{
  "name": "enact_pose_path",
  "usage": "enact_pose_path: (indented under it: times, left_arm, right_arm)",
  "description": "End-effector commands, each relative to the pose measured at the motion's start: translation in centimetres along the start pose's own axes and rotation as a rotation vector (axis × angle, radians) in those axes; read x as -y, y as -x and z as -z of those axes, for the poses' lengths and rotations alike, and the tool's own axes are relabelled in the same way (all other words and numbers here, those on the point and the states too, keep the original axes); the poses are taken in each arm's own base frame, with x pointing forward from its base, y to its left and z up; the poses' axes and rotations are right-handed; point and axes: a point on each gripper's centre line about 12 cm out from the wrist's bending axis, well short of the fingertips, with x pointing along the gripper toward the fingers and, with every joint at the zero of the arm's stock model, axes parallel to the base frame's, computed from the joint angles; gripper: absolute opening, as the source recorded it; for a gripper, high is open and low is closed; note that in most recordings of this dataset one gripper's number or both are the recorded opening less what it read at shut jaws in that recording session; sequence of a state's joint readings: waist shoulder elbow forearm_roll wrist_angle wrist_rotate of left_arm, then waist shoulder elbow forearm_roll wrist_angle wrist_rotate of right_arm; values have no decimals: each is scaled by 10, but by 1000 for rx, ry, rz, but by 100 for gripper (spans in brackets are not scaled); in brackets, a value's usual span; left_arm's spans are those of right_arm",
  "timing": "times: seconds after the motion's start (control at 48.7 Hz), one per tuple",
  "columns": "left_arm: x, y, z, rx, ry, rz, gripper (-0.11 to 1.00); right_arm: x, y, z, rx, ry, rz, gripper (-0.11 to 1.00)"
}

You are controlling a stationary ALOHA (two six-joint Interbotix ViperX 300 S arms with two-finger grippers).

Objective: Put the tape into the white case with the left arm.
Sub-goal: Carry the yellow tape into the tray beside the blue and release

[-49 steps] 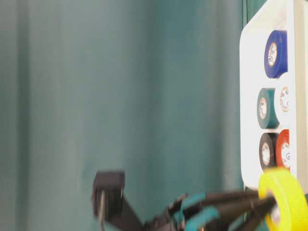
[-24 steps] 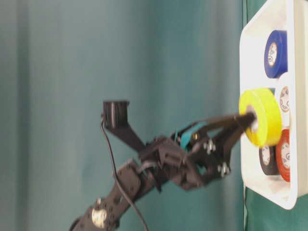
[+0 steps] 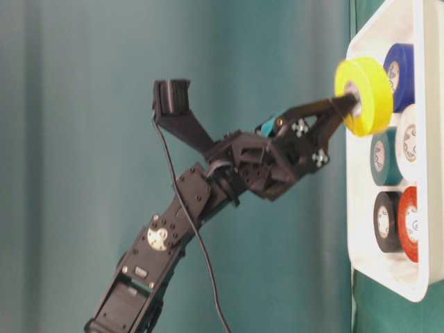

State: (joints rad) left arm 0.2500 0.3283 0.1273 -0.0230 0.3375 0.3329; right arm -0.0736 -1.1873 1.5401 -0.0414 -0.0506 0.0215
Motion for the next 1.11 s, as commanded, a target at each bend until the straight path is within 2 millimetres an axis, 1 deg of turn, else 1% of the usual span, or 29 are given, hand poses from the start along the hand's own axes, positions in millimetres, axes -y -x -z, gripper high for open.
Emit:
enact_pose_path:
  times: [0.0, 0.123, 0.246, 0.739, 0.759, 0.78, 0.8, 0.882, 0.964, 1.006, 1.088]
  left_arm:
    - [-10, 8, -25, 62, 0, -24, 24]
    - [-12, 1, -29, 57, -11, -22, 24]
    - [-12, -3, -29, 44, -13, -18, 24]
    - [-10, -1, -26, 36, -15, -14, 25]
    - [-10, -1, -26, 37, -15, -14, 28]
    - [-10, 0, -26, 36, -14, -13, 33]
    - [-10, 0, -26, 37, -14, -14, 40]
    - [-10, 3, -25, 36, -15, -14, 65]
    - [-9, 6, -24, 39, -14, -15, 86]
    - [-9, 8, -23, 39, -12, -15, 91]
    - [-9, 12, -22, 39, -8, -15, 89]
  right_arm:
    - [0, -1, -5, 15, 1, 1, -9]
    - [0, -1, -5, 14, 1, 1, -9]
    - [0, -1, -5, 14, 0, 1, -9]
    - [0, -1, -5, 14, 1, 1, -9]
    - [0, -1, -5, 14, 1, 1, -9]
    - [0, -1, -5, 14, 1, 1, -9]
    - [0, -1, -5, 14, 1, 1, -9]
    - [0, -1, -5, 14, 1, 1, -9]
    - [0, -1, -5, 15, 1, 1, -9]
    - [0, -1, -5, 14, 0, 1, -9]
    - [0, -1, -5, 14, 1, 1, -9]
